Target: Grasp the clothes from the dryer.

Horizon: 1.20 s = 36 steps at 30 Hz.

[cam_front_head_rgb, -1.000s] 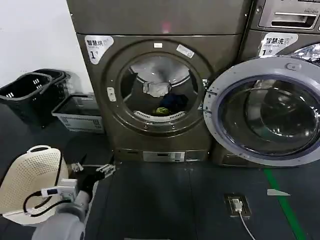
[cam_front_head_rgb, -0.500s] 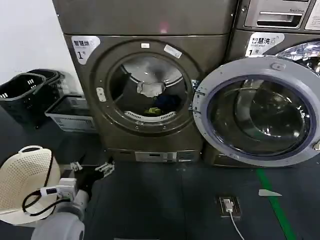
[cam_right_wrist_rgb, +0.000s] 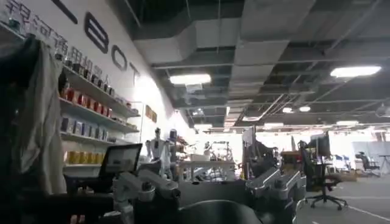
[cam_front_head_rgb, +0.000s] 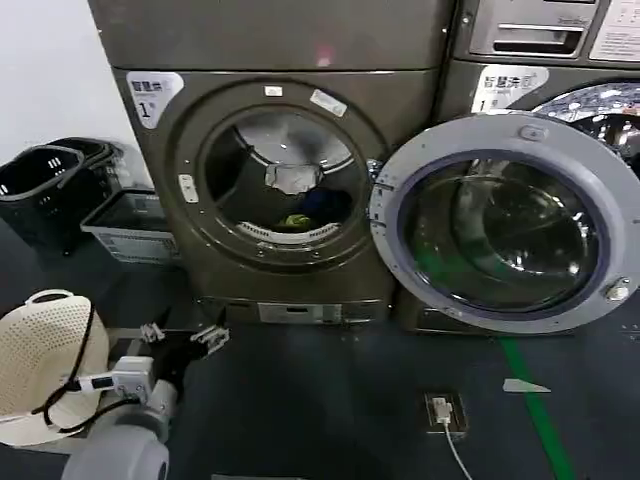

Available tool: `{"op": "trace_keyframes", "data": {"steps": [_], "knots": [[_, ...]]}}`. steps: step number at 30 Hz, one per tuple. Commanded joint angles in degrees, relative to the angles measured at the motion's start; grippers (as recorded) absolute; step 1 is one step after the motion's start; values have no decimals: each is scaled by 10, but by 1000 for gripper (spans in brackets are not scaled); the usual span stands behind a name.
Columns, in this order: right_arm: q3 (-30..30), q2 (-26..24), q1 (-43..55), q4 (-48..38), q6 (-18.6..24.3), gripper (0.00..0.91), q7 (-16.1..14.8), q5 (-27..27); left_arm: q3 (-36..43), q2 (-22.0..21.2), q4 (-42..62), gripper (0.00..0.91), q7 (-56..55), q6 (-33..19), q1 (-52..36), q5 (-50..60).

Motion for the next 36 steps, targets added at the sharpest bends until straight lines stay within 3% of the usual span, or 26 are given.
{"op": "trace_keyframes", "data": {"steps": [1, 36], "knots": [[7, -1, -2, -2, 7, 907, 6, 10, 3, 2, 2, 907, 0, 28, -1, 0], [-1, 14, -2, 14, 5, 907, 8, 13, 2, 1, 14, 907, 0, 28, -8, 0]]}}
